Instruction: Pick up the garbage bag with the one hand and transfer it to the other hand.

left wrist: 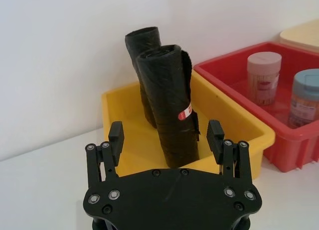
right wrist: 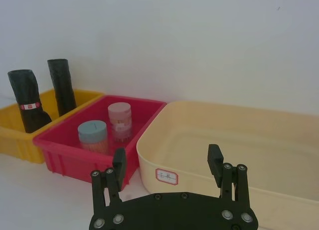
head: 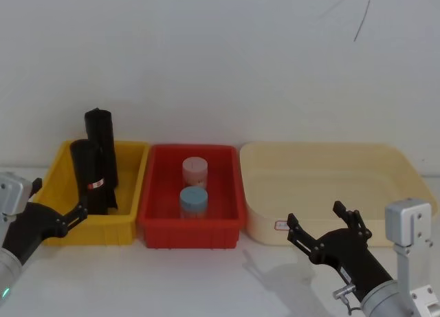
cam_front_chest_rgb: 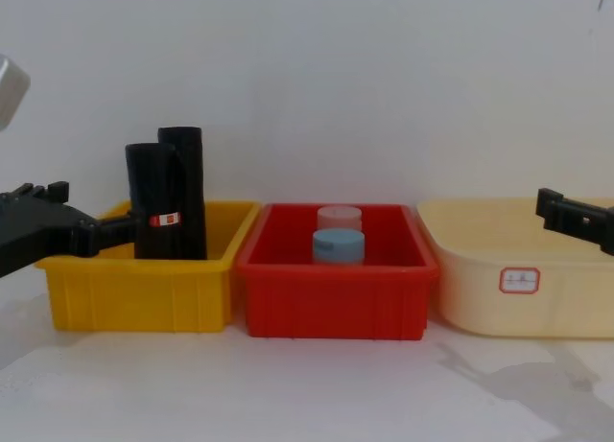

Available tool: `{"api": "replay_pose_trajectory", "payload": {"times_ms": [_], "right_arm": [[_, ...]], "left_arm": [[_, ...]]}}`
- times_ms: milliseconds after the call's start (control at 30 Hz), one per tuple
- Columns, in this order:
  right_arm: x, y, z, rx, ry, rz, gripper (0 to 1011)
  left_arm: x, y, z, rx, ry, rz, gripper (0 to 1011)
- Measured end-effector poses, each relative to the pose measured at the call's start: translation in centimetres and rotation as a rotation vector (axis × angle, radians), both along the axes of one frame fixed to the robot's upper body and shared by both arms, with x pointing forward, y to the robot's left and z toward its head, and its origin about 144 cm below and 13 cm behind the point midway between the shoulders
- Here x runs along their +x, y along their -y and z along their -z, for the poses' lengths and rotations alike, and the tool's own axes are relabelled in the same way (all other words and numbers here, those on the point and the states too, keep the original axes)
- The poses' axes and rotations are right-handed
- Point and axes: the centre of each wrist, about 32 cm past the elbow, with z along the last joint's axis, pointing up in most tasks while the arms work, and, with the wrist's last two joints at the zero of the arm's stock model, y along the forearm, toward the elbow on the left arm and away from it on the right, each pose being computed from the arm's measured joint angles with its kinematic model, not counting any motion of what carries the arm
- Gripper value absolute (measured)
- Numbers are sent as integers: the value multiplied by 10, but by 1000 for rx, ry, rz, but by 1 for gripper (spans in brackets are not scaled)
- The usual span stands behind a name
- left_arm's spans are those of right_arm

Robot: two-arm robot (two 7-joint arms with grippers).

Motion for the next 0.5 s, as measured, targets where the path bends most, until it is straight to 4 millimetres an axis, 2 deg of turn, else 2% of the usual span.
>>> {"api": "replay_pose_trajectory", "payload": {"times_ms": [500], "right_arm": [[0,0,0,0,0,0,999]], "left_arm": [[31,1,3,-9,-9,18,1001]]}}
